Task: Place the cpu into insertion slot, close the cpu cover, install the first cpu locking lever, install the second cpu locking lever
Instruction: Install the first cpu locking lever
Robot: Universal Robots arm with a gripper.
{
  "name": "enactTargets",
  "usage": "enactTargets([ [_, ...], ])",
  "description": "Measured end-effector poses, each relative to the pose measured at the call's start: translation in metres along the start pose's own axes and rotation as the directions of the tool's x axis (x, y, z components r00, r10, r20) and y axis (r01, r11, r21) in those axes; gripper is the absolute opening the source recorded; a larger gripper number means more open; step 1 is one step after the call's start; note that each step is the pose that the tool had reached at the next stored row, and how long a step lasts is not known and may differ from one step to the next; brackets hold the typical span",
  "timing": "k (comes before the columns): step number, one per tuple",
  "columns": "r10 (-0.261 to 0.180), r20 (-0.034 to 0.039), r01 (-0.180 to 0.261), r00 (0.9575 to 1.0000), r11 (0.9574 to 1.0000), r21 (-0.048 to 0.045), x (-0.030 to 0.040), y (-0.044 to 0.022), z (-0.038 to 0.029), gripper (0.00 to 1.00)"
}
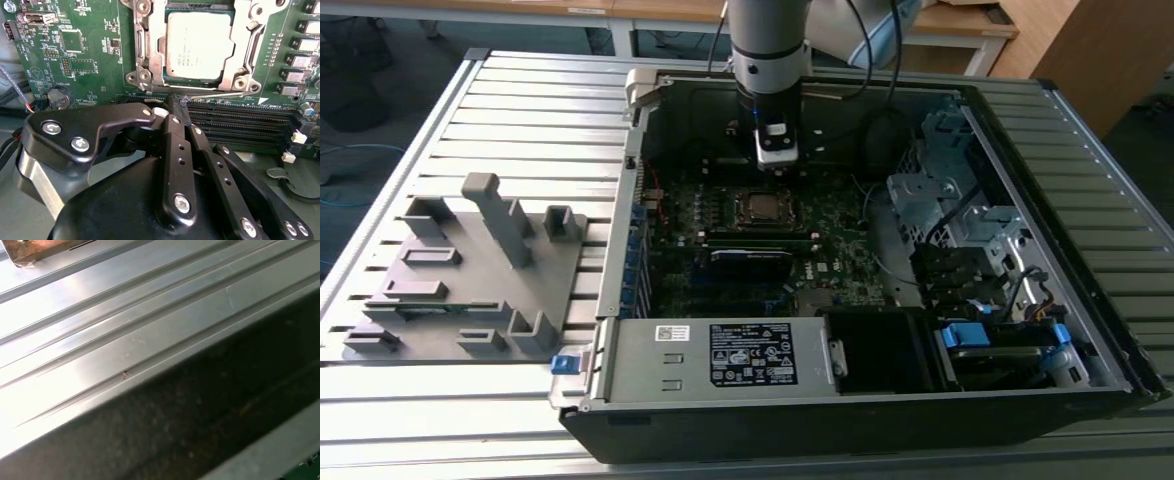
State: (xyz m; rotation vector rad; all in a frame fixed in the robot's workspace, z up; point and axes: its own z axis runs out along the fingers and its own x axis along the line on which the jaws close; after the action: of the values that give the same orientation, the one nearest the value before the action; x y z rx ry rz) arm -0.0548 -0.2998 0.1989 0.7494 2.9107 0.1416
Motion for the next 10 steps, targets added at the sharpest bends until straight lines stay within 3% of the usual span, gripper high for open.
enactTargets([
  [10,0.001,0.0065,-0.001,1.0,1.0,-0.0064,0.0002,0.0002,0.0007,0.1],
])
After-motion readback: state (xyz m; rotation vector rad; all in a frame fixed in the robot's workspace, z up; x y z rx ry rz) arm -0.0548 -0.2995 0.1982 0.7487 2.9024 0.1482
